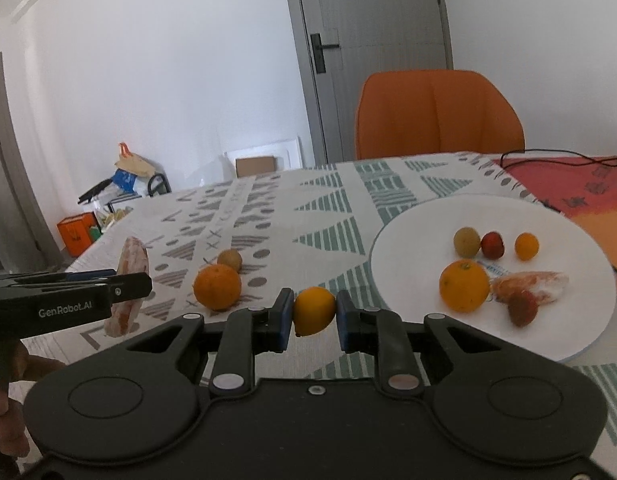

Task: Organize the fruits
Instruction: 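Carry the pomelo piece and small orange in both tools over the white plate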

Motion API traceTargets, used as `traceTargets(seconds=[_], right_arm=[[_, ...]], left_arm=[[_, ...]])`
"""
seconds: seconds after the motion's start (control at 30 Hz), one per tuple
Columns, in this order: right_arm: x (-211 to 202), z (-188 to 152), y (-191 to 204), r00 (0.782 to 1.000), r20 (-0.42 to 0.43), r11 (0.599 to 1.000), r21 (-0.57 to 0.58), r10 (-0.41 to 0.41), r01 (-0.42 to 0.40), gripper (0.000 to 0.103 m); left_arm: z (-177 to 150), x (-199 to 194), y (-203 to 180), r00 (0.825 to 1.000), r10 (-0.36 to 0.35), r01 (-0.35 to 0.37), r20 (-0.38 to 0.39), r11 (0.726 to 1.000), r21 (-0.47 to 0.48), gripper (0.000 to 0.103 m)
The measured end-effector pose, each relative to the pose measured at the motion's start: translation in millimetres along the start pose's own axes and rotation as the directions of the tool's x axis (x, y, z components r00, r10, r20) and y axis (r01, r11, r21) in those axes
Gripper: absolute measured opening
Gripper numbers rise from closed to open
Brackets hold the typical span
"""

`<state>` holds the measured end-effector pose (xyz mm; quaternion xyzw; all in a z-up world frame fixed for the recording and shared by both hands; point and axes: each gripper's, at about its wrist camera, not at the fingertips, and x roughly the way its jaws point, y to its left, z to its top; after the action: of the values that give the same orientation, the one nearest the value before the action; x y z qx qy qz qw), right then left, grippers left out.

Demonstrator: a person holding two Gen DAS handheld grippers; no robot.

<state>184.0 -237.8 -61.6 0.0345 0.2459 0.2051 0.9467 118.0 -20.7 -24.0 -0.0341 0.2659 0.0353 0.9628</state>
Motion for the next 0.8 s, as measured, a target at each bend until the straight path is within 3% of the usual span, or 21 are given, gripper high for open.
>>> traceTargets(seconds=[0.43, 0.8], right_arm=[[-18.9, 8.9, -25.4, 0.997, 0.068, 0.999, 0.037, -0.024, 0.021, 0.021], [-18.7, 11.3, -57.1, 0.993, 0.079, 0.993, 0.081, -0.089, 0.083, 0.021]], left_arm=[[15.3, -15.4, -35.1, 0.997, -0.055, 0.052, 0.054, 0.998, 0.044, 0.037], [25.5, -0.2, -69.1, 0.990, -0.130, 0.124, 0.060, 0.988, 0.092, 0.037]])
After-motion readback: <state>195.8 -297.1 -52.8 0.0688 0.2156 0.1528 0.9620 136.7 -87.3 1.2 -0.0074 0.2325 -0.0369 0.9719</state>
